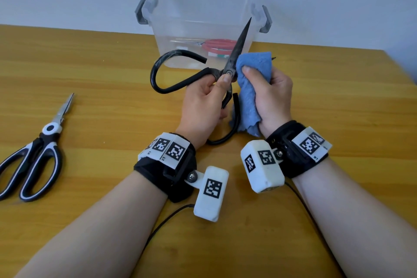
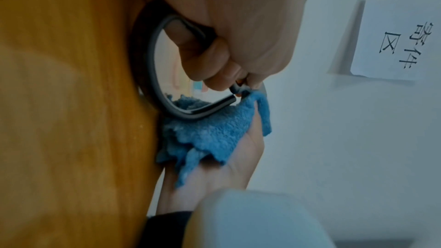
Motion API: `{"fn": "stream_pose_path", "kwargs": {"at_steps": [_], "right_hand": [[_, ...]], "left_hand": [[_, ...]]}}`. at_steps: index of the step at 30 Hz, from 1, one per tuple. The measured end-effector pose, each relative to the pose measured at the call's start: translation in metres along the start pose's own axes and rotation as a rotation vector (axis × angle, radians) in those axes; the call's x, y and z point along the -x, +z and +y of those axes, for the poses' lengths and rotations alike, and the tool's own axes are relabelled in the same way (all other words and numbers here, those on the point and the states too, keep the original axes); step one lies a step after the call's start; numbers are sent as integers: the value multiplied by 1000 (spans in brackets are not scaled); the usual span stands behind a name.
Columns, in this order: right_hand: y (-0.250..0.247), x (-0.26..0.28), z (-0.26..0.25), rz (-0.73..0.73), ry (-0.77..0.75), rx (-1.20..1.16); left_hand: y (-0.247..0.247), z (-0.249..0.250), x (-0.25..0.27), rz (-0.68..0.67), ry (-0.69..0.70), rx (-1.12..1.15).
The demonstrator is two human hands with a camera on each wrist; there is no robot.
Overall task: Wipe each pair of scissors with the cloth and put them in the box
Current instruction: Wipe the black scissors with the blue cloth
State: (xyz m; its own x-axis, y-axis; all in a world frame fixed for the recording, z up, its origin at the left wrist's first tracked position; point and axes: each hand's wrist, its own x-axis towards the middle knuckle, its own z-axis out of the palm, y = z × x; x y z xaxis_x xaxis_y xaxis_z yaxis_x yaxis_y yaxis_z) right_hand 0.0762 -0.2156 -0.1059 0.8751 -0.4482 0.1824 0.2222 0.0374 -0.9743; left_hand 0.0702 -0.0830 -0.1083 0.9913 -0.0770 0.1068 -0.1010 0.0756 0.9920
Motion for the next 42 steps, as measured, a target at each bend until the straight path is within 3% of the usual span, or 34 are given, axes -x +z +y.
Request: {"fn": "stream_pose_path", "kwargs": {"at_steps": [4, 10, 16, 18, 22, 24, 30, 42], "right_hand": [[-2, -5, -2, 146, 73, -117], [1, 5, 0, -195, 6, 28], [-1, -3, -2, 126, 50, -63], [-2, -3, -3, 147, 67, -106], [0, 4, -4, -126, 16, -29], [1, 5, -3, -182, 11, 32], [-2, -4, -2, 103, 55, -90], [1, 1, -10, 70, 82, -270]], "left_hand": [[1, -3, -1, 16, 0, -14], [0, -2, -2, 31, 0, 12], [1, -2, -1, -16, -22, -25], [1, -2, -1, 5, -16, -18], [1, -3, -2, 21, -15, 9], [1, -2, -1, 15, -13, 19], [2, -2, -1, 6, -26, -5], [2, 3, 1, 39, -39, 108]]}}
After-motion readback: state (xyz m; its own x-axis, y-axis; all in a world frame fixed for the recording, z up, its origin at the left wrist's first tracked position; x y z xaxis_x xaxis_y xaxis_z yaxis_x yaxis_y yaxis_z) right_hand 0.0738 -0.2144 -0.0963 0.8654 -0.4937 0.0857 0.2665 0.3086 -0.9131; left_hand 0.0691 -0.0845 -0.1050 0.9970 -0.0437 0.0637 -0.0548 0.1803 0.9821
